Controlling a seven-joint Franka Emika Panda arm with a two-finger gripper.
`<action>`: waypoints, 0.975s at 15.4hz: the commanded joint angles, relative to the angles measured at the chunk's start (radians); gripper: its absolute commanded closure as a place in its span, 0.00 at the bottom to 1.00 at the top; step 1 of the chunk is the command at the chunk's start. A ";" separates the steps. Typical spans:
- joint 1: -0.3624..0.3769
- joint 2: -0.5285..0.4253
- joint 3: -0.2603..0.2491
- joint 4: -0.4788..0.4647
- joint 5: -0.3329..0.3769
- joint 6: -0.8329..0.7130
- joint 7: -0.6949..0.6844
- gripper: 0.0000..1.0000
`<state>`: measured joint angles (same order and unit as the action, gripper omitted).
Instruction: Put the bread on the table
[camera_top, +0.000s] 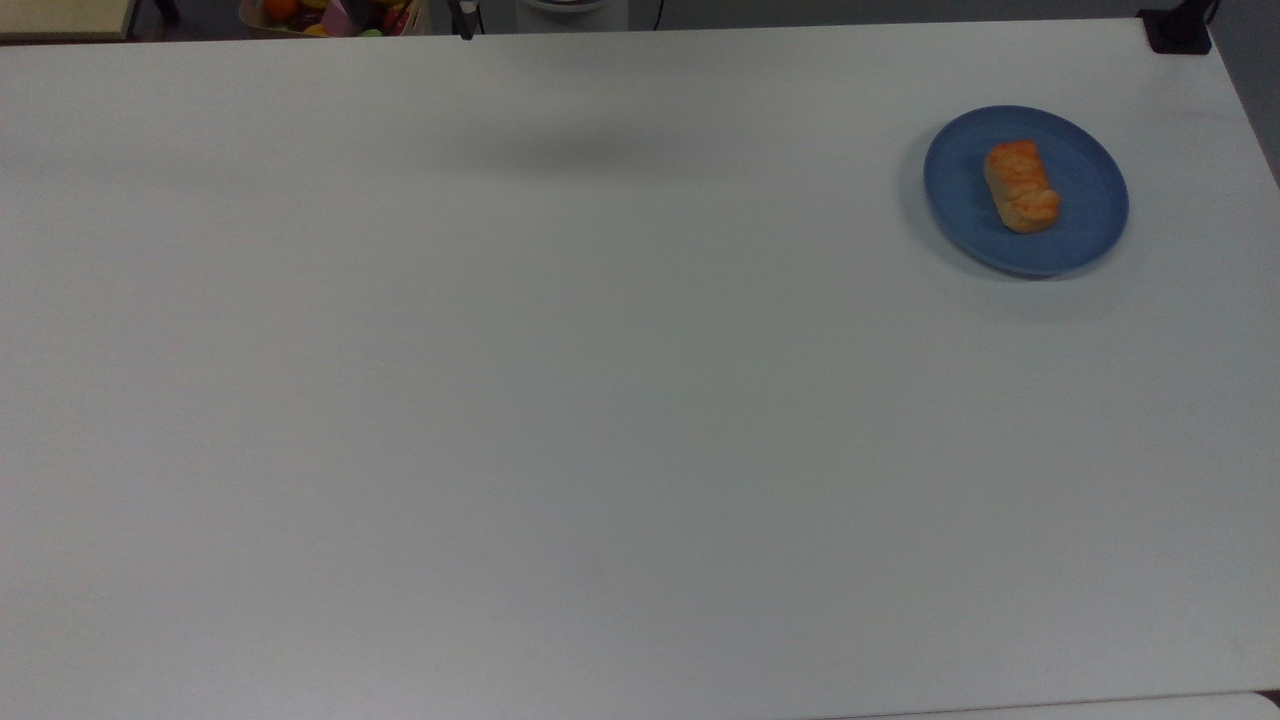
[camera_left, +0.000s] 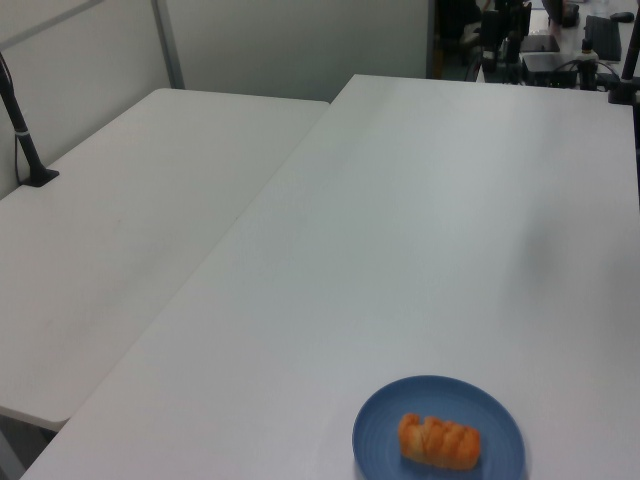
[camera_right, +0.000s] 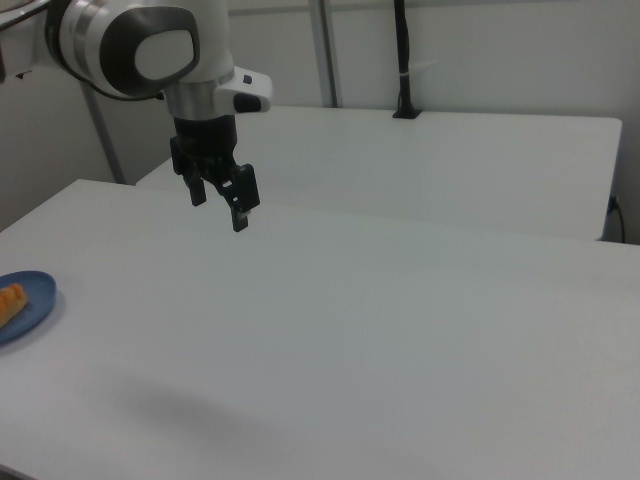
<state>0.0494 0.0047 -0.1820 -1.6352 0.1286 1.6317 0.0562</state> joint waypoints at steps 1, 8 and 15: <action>-0.012 -0.020 0.012 -0.012 -0.014 -0.023 0.001 0.00; -0.010 -0.022 0.081 -0.008 -0.004 -0.026 0.004 0.00; -0.008 -0.020 0.370 0.066 0.002 -0.016 0.296 0.00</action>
<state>0.0464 -0.0008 0.0507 -1.5935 0.1294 1.6316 0.2297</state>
